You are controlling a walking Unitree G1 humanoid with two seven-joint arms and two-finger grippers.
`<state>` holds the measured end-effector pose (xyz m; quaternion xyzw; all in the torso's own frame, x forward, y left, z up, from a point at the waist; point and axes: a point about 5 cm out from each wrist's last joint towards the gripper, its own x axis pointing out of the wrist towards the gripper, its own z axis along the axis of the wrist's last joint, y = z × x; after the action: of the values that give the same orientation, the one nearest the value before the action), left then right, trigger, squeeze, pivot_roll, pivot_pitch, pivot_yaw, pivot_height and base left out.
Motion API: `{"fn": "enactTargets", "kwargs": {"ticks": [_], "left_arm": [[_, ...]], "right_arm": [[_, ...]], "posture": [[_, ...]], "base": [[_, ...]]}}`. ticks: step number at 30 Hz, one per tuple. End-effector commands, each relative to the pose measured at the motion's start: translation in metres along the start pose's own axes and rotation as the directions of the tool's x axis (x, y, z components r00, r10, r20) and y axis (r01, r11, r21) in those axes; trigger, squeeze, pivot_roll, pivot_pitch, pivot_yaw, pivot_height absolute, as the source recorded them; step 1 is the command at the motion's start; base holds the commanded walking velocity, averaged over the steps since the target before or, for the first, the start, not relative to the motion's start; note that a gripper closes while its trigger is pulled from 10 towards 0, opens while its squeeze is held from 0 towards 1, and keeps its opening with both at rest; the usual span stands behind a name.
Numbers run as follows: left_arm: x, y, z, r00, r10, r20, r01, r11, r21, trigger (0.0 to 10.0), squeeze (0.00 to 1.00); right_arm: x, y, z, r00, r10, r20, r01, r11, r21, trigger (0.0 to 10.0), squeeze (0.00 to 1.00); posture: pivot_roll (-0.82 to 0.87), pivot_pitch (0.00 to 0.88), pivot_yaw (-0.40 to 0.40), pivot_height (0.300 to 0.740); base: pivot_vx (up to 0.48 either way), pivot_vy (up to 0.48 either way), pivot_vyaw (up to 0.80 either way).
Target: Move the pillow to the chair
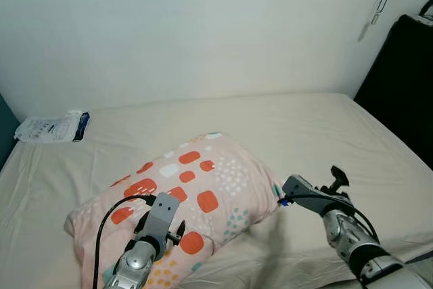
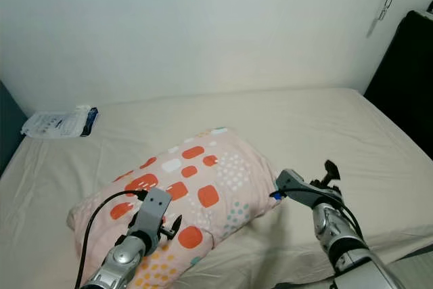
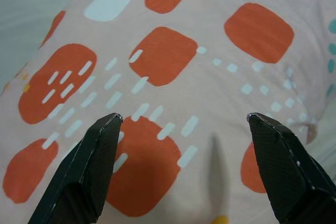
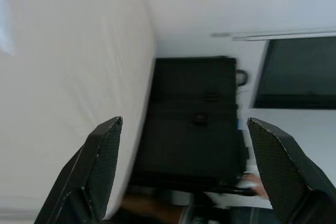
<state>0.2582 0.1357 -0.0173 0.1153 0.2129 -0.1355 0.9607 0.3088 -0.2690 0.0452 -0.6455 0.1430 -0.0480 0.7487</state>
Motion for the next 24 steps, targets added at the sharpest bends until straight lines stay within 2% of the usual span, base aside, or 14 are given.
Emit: {"fn": "enactTargets", "kwargs": {"ticks": [1, 3, 7, 8, 10, 12, 14, 18, 19, 20, 21, 22, 23, 24], "left_arm": [[-0.002, 0.002, -0.004, 1.000, 0.006, -0.019, -0.006, 1.000, -0.012, 10.0, 0.00], [-0.002, 0.003, -0.004, 1.000, 0.005, -0.020, -0.006, 1.000, -0.011, 10.0, 0.00], [-0.002, 0.003, -0.004, 1.000, 0.005, -0.019, -0.005, 1.000, -0.010, 10.0, 0.00], [-0.002, 0.003, -0.003, 1.000, 0.007, -0.018, -0.008, 1.000, -0.012, 10.0, 0.00], [-0.002, 0.004, -0.003, 1.000, 0.008, -0.019, -0.008, 1.000, -0.013, 10.0, 0.00], [-0.003, 0.005, -0.004, 1.000, 0.010, -0.022, -0.010, 1.000, -0.015, 10.0, 0.00], [-0.004, 0.005, -0.006, 1.000, 0.011, -0.026, -0.011, 1.000, -0.018, 10.0, 0.00], [-0.004, 0.005, -0.007, 0.999, 0.009, -0.031, -0.009, 1.000, -0.023, 10.0, 0.00], [-0.004, 0.005, -0.007, 0.999, 0.009, -0.031, -0.009, 1.000, -0.023, 10.0, 0.00], [-0.004, 0.004, -0.006, 1.000, 0.007, -0.031, -0.008, 1.000, -0.023, 10.0, 0.00], [-0.004, 0.004, -0.006, 1.000, 0.007, -0.031, -0.008, 1.000, -0.023, 10.0, 0.00], [-0.003, 0.004, -0.005, 1.000, 0.008, -0.028, -0.008, 1.000, -0.025, 10.0, 0.00], [-0.003, 0.004, -0.005, 1.000, 0.008, -0.028, -0.008, 1.000, -0.025, 10.0, 0.00], [-0.003, 0.003, -0.005, 1.000, 0.008, -0.027, -0.009, 1.000, -0.025, 10.0, 0.00]], "right_arm": [[-0.001, 0.002, 0.001, 0.999, 0.035, 0.041, -0.037, 0.999, 0.025, 10.0, 0.00], [-0.001, 0.001, 0.003, 0.999, 0.007, 0.037, -0.009, 0.998, 0.065, 10.0, 0.00], [-0.001, -0.001, 0.002, 0.999, -0.040, 0.015, 0.038, 0.997, 0.072, 10.0, 0.00], [-0.001, -0.004, -0.003, 0.997, -0.073, -0.001, 0.073, 0.992, 0.106, 10.0, 0.00], [-0.001, -0.006, -0.005, 0.996, -0.084, -0.008, 0.084, 0.990, 0.109, 10.0, 0.00], [0.000, -0.012, -0.011, 0.988, -0.143, -0.061, 0.150, 0.981, 0.123, 10.0, 0.00], [0.000, -0.014, -0.011, 0.984, -0.169, -0.055, 0.175, 0.978, 0.117, 10.0, 0.00], [-0.001, -0.007, -0.009, 0.997, -0.067, -0.034, 0.073, 0.972, 0.223, 10.0, 0.00], [-0.001, -0.007, -0.009, 0.997, -0.067, -0.034, 0.073, 0.972, 0.223, 10.0, 0.00], [-0.001, -0.004, -0.009, 0.999, -0.027, -0.034, 0.035, 0.962, 0.272, 10.0, 0.00], [-0.001, -0.004, -0.009, 0.999, -0.027, -0.034, 0.035, 0.962, 0.272, 10.0, 0.00], [-0.001, -0.001, -0.008, 0.998, 0.028, -0.049, -0.009, 0.935, 0.354, 10.0, 0.00], [-0.001, -0.001, -0.008, 0.998, 0.028, -0.049, -0.009, 0.935, 0.354, 10.0, 0.00], [-0.002, 0.001, -0.008, 0.997, 0.058, -0.057, -0.031, 0.916, 0.400, 10.0, 0.00]], "posture": [[0.03, 0.000, -0.043, 0.740], [0.03, 0.000, -0.043, 0.740], [0.04, 0.000, -0.046, 0.740], [0.04, 0.000, -0.045, 0.740], [0.04, 0.000, -0.043, 0.740], [0.04, 0.000, -0.039, 0.740], [0.04, 0.000, -0.034, 0.740], [0.04, 0.000, -0.037, 0.740], [0.04, 0.000, -0.037, 0.740], [0.04, 0.000, -0.038, 0.740], [0.04, 0.000, -0.038, 0.740], [0.04, 0.000, -0.043, 0.740], [0.04, 0.000, -0.043, 0.740], [0.04, 0.000, -0.043, 0.740]], "base": [[0.000, 0.000, 0.00], [0.000, 0.000, 0.00], [0.000, 0.000, 0.00], [0.000, 0.000, 0.00], [0.000, 0.000, 0.00], [0.000, 0.000, 0.00], [0.000, 0.000, 0.00], [0.000, 0.000, 0.00], [0.000, 0.000, 0.00], [0.000, 0.000, 0.00], [0.000, 0.000, 0.00], [0.000, 0.000, 0.00], [0.000, 0.000, 0.00], [0.000, 0.000, 0.00]]}}
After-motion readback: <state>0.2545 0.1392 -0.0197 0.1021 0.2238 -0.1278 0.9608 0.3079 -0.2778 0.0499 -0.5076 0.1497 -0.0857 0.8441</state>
